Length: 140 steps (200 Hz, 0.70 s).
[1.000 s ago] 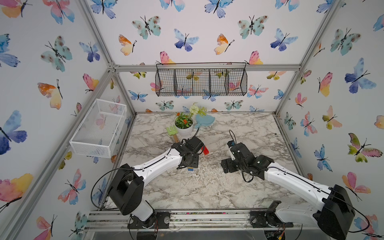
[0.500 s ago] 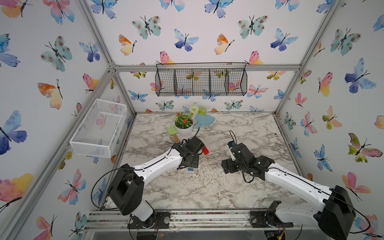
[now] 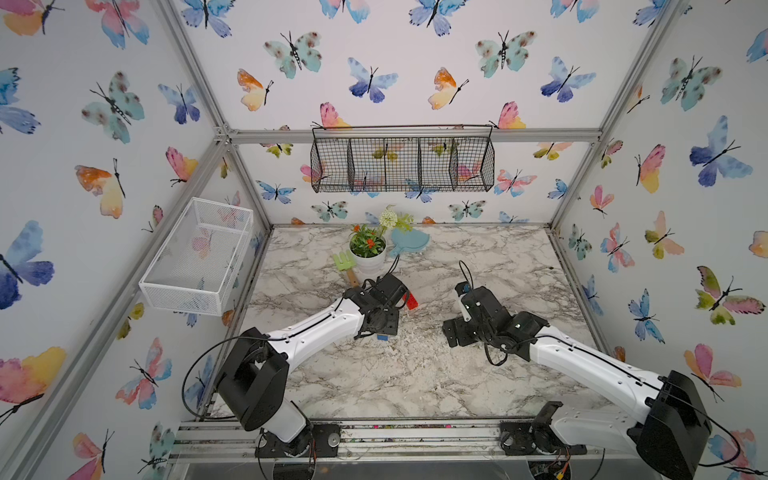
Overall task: Assemble a spoon with lego
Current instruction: Assemble the lego brick with the lego brick.
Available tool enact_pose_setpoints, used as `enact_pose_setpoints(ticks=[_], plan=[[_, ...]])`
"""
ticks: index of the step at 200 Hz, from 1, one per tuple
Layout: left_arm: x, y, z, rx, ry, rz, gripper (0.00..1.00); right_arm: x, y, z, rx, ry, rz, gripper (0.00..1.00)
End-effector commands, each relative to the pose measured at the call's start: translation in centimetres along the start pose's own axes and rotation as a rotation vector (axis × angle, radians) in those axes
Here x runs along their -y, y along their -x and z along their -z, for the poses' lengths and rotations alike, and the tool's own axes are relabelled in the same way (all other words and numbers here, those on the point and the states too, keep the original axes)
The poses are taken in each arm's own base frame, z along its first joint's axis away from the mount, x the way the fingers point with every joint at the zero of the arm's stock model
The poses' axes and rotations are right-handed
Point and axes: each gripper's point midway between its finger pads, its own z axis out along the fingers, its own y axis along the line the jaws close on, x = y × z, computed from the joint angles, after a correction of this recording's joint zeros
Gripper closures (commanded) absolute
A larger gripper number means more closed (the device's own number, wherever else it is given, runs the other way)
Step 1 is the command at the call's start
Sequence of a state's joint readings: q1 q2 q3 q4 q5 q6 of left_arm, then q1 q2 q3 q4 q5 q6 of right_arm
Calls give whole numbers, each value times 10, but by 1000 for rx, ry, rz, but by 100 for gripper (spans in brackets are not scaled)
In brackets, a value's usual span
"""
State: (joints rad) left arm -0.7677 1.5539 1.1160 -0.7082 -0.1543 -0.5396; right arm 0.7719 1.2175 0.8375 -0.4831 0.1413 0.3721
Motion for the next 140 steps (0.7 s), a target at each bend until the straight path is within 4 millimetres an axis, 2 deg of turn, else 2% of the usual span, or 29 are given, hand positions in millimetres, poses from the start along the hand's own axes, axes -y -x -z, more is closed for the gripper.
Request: enact_pose_setpoints(ticks=[1,21,34,68,81,100,134,138,140], plan=[[-23,-71,-33,-278,91,-61,83,5,-5,-5,-7,-18,12,7],[-24,-73,-36,-283,94,-56,82,5,-5,-5,-5,-17,14,7],[-22,-68,-34,-264,88,-47,77,5,-6,-6,-8,-17,15,7],[-6,-39,-13,-173,25,-15,33,4,-7,-7,-12,-13,9,7],[-1,-30,-6,-144,11,-5,21,4,-7,-7,-13,-13,5,7],[2,-19,3,-113,1,6,14,4,-7,-7,-13,-11,-2,7],[5,-4,15,-67,-4,15,6,3,-6,-6,-11,-12,-8,7],[5,-2,17,-62,-4,17,0,3,-5,-5,-10,-11,-9,7],[6,-1,18,-59,-6,17,1,3,-5,-5,-10,-11,-9,7]])
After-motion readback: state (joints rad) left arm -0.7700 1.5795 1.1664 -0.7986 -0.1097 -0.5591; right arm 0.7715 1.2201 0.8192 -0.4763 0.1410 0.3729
